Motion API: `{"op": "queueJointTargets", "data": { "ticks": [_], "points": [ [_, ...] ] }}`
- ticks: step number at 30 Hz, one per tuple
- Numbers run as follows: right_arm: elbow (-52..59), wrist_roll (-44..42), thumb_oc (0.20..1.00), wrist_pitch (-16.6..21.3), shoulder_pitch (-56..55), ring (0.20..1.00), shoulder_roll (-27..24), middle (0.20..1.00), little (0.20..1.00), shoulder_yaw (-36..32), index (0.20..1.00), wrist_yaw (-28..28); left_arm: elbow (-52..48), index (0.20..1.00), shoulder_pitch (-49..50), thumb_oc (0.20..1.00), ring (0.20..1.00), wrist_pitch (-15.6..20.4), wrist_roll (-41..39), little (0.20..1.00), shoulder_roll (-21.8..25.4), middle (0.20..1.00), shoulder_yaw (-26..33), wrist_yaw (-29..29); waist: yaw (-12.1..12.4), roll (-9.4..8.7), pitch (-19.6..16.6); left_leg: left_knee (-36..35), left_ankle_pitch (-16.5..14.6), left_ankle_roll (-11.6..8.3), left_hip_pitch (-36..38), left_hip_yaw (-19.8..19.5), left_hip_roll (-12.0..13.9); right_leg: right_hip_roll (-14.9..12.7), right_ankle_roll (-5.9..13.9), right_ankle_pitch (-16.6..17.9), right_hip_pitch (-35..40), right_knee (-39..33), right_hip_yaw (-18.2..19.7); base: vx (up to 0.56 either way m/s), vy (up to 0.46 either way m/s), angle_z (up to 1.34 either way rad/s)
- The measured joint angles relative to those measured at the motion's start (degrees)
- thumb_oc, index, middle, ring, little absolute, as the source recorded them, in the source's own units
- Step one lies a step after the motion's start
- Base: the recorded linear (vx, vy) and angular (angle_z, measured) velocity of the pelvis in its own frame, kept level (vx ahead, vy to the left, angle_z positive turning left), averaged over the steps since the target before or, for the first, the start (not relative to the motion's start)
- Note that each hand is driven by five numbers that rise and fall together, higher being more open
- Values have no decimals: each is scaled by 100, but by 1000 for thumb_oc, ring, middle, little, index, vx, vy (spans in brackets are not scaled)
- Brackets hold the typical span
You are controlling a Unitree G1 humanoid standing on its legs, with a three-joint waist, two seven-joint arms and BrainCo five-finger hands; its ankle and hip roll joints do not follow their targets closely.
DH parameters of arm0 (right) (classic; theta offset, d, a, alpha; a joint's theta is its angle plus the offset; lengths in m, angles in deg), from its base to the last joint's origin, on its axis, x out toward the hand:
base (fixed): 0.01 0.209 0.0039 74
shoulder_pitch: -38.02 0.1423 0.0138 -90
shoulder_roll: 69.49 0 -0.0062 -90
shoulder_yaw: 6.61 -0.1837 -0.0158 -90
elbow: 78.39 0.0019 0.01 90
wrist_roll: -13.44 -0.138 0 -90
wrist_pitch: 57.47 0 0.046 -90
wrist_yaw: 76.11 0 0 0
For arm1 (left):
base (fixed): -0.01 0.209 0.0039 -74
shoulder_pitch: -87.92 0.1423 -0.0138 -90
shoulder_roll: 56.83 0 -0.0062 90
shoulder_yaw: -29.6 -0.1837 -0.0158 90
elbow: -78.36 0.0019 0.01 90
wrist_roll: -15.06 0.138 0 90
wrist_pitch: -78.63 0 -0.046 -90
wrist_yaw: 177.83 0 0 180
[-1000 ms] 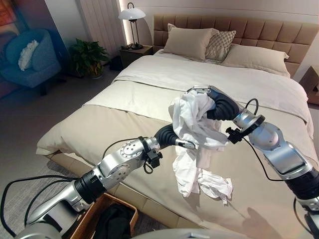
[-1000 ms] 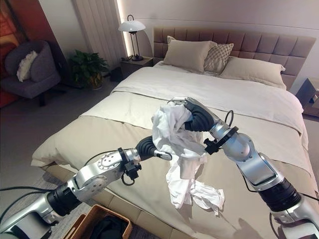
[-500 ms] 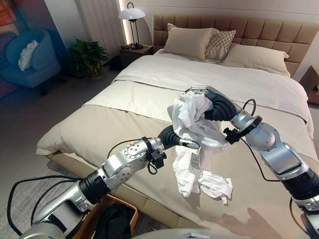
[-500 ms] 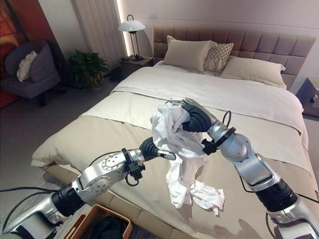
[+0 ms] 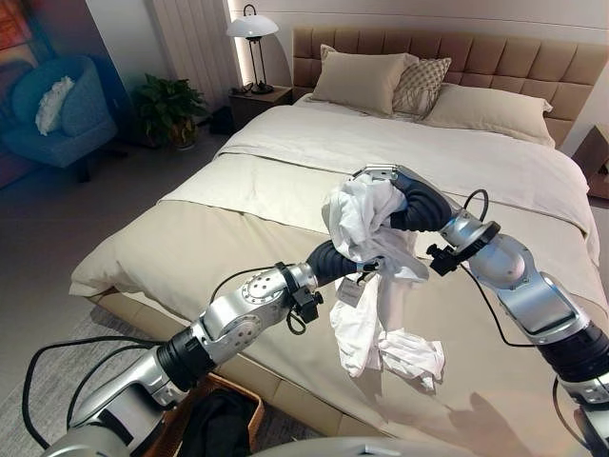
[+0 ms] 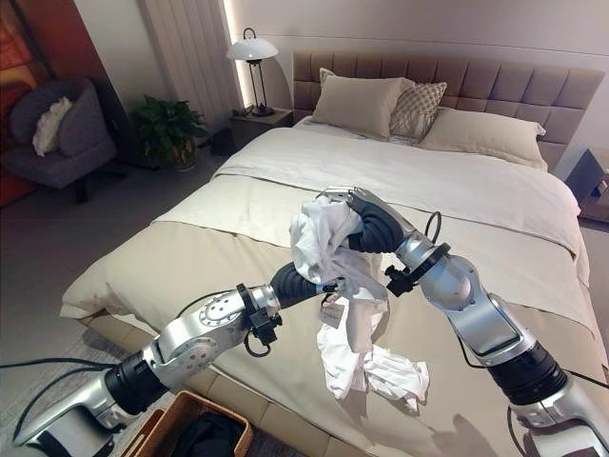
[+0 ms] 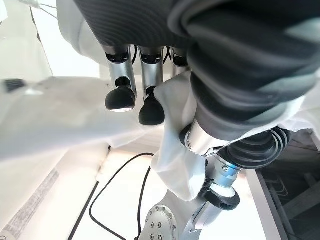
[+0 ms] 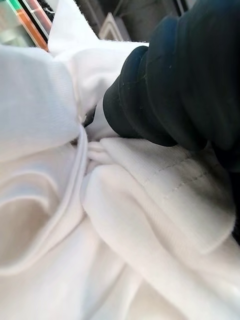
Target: Pick up clothes into the bucket
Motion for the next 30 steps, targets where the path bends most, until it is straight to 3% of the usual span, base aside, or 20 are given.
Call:
{"op": "queueJointTargets", "data": {
  "ticks": [1,2,3,14,18,21,25,26,29,30],
  "points": [
    [0,0,250,0,-1,250,2,250,250,-3,250,0,0,200,0,200,200,0,0,200,-20,200,0,0,-2,0,0,0,0,0,1,-1,0,-2,0,0,-2,7,-2,-41,-2,1],
    [0,0,423,0,-4,423,2,423,423,-10,423,0,3,200,0,200,200,0,0,200,-24,200,2,-2,-1,0,0,-2,-1,0,1,-3,-1,0,1,-1,2,-1,-3,0,0,0],
    [0,0,1000,0,-12,1000,2,1000,1000,-28,1000,2,12,200,0,200,200,0,0,200,-34,200,2,-2,1,-2,1,0,1,0,-1,-4,-2,8,0,0,-3,7,-4,-37,-1,1],
    [9,-2,1000,-14,-468,1000,149,1000,1000,-673,1000,-15,8,200,55,200,200,-42,348,200,9,200,55,78,11,-10,6,0,0,1,8,-9,3,1,1,-1,3,2,-12,0,0,0],
    [27,1,1000,-21,-1054,1000,306,1000,1000,-1199,1000,-73,-49,200,768,200,200,25,510,200,58,200,966,94,4,-30,19,-2,-2,1,12,-2,7,0,4,-5,2,-3,-7,0,0,0],
    [48,4,1000,-21,-1569,1000,464,1000,1000,-1679,1000,-130,-106,200,1469,200,200,59,564,200,348,200,1737,90,3,-53,37,-3,-9,-2,14,10,14,3,5,-9,-1,-5,6,0,0,0],
    [20,0,1000,-11,-2100,1000,704,1000,1000,-2054,1000,-183,-173,200,2076,200,200,68,709,200,639,200,2213,95,16,-79,72,-30,-24,2,4,10,11,-2,7,-10,-3,-6,9,31,-4,-1],
    [40,-10,1000,49,-2330,1000,1100,1000,1000,-2402,1000,-202,-436,200,2614,200,200,107,783,200,597,200,2844,179,2,-119,107,-24,-59,8,15,36,18,-1,13,-25,7,4,41,4,1,-9],
    [-224,-23,1000,20,-3057,1000,1240,1000,1000,-2731,1000,-288,-439,200,3242,200,200,218,797,200,591,200,3577,122,42,-146,152,-16,-78,30,65,67,14,0,39,-45,36,21,76,-10,14,-7],
    [-423,-23,1000,5,-3342,1000,1409,1000,1000,-2903,1000,-294,-429,200,3724,200,200,326,851,200,350,200,4263,105,24,-143,196,-23,-135,42,85,75,8,-10,53,-68,68,17,85,0,0,0]
  ]
}}
